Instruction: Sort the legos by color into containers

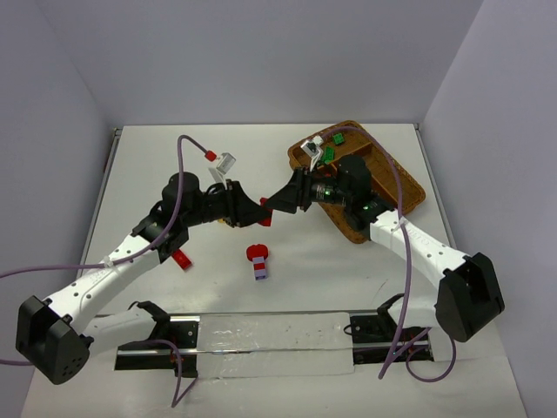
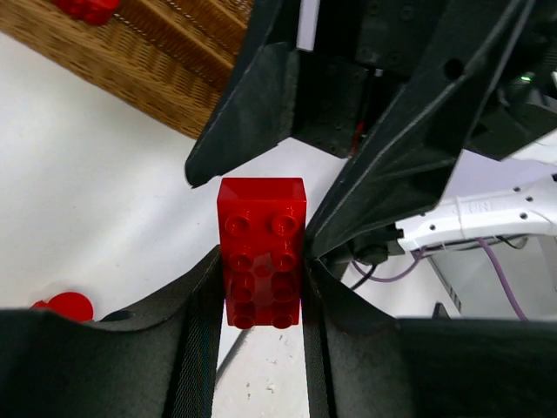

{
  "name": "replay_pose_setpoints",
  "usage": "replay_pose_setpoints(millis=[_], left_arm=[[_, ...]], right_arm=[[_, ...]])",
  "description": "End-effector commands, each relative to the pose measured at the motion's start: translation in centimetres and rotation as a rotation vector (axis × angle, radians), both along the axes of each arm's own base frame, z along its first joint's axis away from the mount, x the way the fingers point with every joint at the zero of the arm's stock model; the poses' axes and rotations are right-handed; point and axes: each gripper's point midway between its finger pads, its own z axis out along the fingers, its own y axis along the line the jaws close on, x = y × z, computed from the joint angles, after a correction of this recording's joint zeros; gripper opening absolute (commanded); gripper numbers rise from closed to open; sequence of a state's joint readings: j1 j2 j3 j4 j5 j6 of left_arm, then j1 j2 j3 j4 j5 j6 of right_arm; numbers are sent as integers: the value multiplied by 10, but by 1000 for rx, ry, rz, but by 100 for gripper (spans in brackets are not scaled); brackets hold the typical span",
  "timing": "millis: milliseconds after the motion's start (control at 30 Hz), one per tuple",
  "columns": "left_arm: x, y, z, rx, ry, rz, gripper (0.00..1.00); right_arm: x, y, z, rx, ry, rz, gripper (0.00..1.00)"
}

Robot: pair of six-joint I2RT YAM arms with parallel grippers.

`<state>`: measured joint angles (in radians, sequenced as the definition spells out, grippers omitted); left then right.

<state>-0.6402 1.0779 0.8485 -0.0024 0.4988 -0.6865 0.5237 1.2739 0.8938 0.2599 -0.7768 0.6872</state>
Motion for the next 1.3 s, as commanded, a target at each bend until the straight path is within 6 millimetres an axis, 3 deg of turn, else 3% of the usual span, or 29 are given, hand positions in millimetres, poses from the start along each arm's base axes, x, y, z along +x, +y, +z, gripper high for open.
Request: replay_pose_setpoints(millis=[0,267,400,533,600,633,700,767,867,1067,1133,1267], left_arm=[[-14,-5,24,-99,-69,-126,0],[-21,-7,32,-147,-70,-209,0],[-19,-7,33,-150,-73,-209,0],[-15,-4,35,-147,-88,-203,1],[-14,-3,37,-146,-90,-198,11],[-11,-2,37,-139,-94,-192,21],[-8,-1,35,-124,-92,-182,53],[-6,0,32,-111,-85,-173,96],[-2,1,29,-103,-75,-165,99],[4,11,14,-32,-45,-109,99],[15,29,-3,56,-11,12,99],[30,83,-46,220,84,293,99]], right_arm=[[-12,5,26,127,-62,99,69],[-22,6,38,203,-63,169,56],[-23,6,38,207,-60,176,38],[-18,3,34,195,-45,139,11],[-17,3,32,181,-52,126,2],[-12,2,27,152,-46,101,0],[-5,0,21,111,-46,52,0],[14,-5,7,26,-27,-63,0],[33,-18,-11,-71,7,-201,0],[61,-42,-25,-174,13,-381,0],[78,-59,-36,-277,-20,-482,0],[118,-119,-65,-570,-84,-779,0]])
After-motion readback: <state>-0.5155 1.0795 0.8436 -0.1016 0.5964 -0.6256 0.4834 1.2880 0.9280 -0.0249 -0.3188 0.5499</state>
